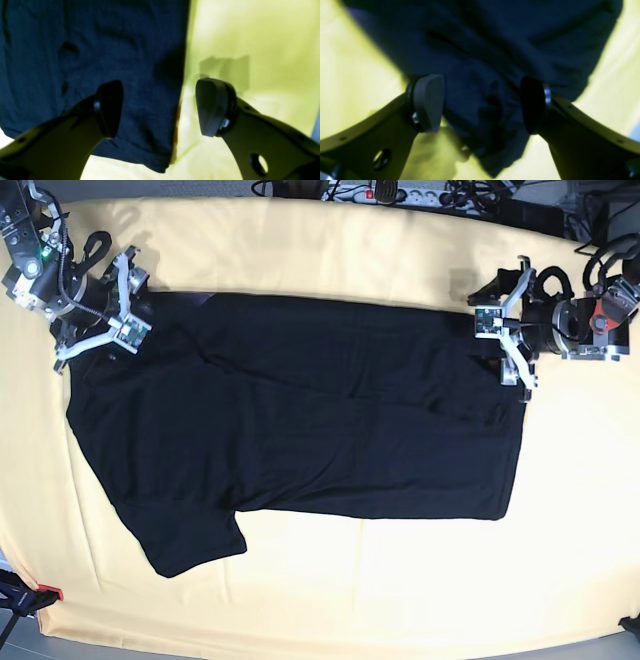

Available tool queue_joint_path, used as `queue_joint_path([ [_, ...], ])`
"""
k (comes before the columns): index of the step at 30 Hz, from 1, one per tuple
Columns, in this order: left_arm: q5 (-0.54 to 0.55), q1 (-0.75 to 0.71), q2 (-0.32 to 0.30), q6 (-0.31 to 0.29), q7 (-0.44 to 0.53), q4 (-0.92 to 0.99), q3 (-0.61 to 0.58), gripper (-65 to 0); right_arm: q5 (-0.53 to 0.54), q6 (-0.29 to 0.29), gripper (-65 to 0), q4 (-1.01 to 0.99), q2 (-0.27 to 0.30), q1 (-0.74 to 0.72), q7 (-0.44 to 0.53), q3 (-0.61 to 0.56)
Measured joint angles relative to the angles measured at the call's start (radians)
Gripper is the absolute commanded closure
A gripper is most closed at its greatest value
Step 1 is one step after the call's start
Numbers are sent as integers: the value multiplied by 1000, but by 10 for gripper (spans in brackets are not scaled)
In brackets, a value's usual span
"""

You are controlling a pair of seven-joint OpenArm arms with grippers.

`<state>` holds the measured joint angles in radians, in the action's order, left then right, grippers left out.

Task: Fold the T-shirt properly
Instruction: 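Lift the held shirt edge with both grippers and pull it taut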

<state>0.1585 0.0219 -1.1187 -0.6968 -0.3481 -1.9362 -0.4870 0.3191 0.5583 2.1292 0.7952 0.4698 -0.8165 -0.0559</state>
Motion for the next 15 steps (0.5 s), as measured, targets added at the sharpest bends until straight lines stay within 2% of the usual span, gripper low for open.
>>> queue_joint_path([
  [3, -75, -61, -12, 0, 3, 3, 1, -462, -7, 43, -480, 0, 0, 73, 0, 0],
  [5, -127, -94, -10, 0, 44, 7, 2, -462, -27, 39, -480, -2, 0, 111, 29, -2],
  [8, -228, -111, -14, 4, 164, 28, 5, -462, -102, -6, -480, -2, 0, 122, 115, -1],
  [11, -270, -116, -17, 71, 204, 39, 5, -462, -147, -37, -473, -2, 1, 117, 144, 0],
  [13, -297, -116, -15, 126, 203, 39, 5, -462, -143, -38, -430, -2, 0, 118, 145, 0],
  [15, -315, -116, -14, 147, 204, 39, 5, -462, -143, -39, -378, -10, 0, 120, 148, 0],
])
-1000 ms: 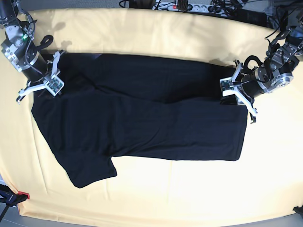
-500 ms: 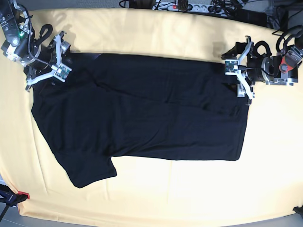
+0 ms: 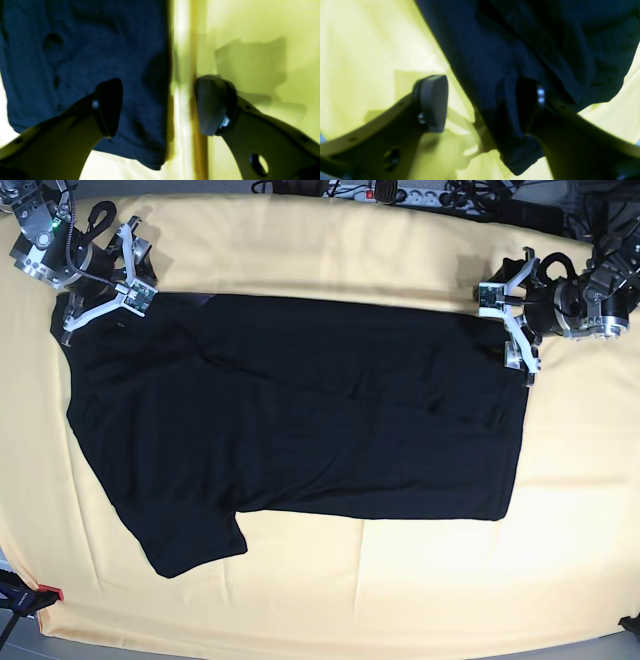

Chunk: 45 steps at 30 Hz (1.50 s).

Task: Fold the T-shirt properly
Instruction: 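Lift the held shirt edge with both grippers and pull it taut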

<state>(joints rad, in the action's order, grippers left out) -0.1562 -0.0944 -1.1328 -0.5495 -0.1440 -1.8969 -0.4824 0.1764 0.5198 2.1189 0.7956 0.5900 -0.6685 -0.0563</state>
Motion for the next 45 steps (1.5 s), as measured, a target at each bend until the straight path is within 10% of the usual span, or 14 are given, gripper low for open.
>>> queue_joint_path([
  [7, -10, -2, 0, 40, 15, 13, 0, -462, 0, 8, -359, -89, 2, -6, 30, 5],
  [33, -178, -5, 16, 544, -65, 3, -11, -462, 6, 0, -359, -98, 0, -32, 29, 5],
  [45, -43, -2, 14, 298, -100, -21, -5, -462, 6, 14, -359, -98, 0, -34, 29, 5],
])
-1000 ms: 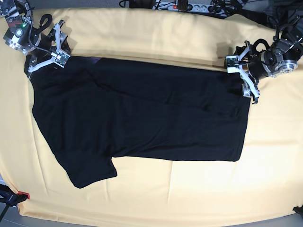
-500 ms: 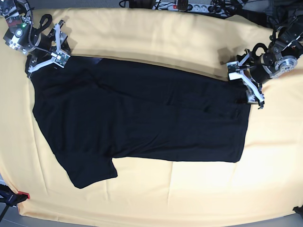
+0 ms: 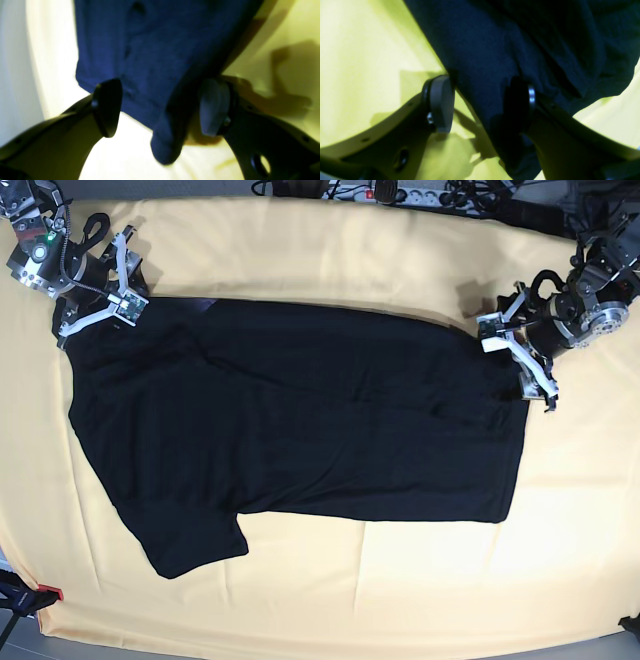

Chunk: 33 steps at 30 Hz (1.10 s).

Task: Fold the T-shirt properly
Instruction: 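Lift the held shirt edge with both grippers and pull it taut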

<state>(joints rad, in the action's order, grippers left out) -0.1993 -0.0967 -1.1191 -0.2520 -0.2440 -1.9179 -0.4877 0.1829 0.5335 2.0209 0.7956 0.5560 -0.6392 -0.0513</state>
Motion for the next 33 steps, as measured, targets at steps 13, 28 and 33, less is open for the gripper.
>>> queue_joint_path([
  [13, 10, 0, 0, -78, -19, 0, 0, 0, -8, -6, -359, 0, 0, 0, -18, 0],
  [28, 10, 0, 0, -78, -19, 0, 0, 0, -177, -85, -262, -5, 2, 1, -51, -5],
  [33, 10, 0, 0, -78, -19, 0, 0, 0, -175, -89, -15, -8, 5, 1, -52, -5],
])
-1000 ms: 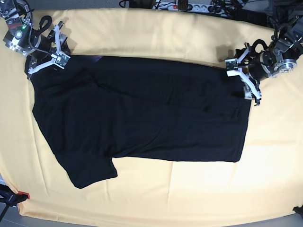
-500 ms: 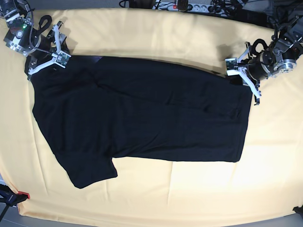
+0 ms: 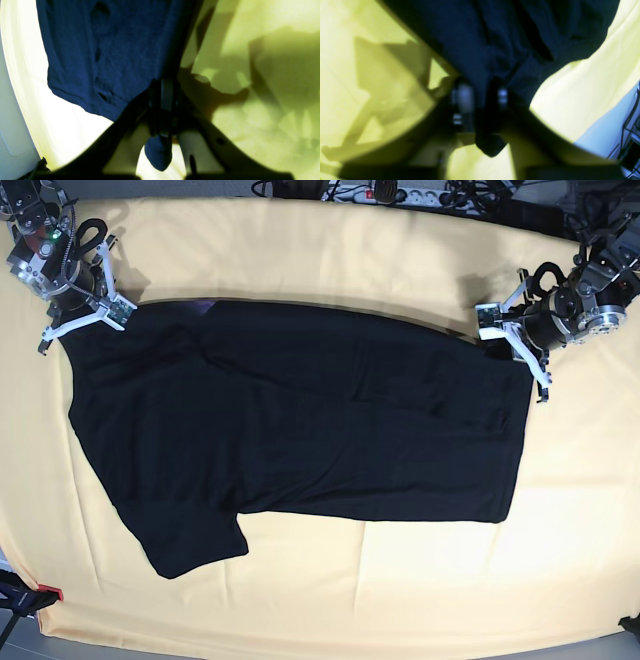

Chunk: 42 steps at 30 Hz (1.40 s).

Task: Fold the T-shirt properly
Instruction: 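Lift the held shirt edge with both grippers and pull it taut, then lower the shirt edge flat and open both grippers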

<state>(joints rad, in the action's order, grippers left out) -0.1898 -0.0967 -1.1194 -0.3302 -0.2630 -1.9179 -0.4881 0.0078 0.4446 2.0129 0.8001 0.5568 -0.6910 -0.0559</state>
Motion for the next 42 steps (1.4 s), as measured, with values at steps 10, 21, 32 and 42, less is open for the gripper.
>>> queue_joint_path([
  [10, 62, 0, -78, -172, -8, -72, 0, 0, 8, 21, 0, 2, 16, 26, -92, 0],
  [21, 257, 0, -193, -366, 3, -195, 0, 0, 18, -20, 0, 36, 148, 181, -216, 0],
  [32, 471, -81, -219, -362, -109, -208, 2, 0, 11, -26, 0, 69, 153, 308, -249, 2],
  [42, 505, -155, -219, -362, -182, -242, 3, 0, 60, 23, 0, 69, 153, 319, -268, 6],
])
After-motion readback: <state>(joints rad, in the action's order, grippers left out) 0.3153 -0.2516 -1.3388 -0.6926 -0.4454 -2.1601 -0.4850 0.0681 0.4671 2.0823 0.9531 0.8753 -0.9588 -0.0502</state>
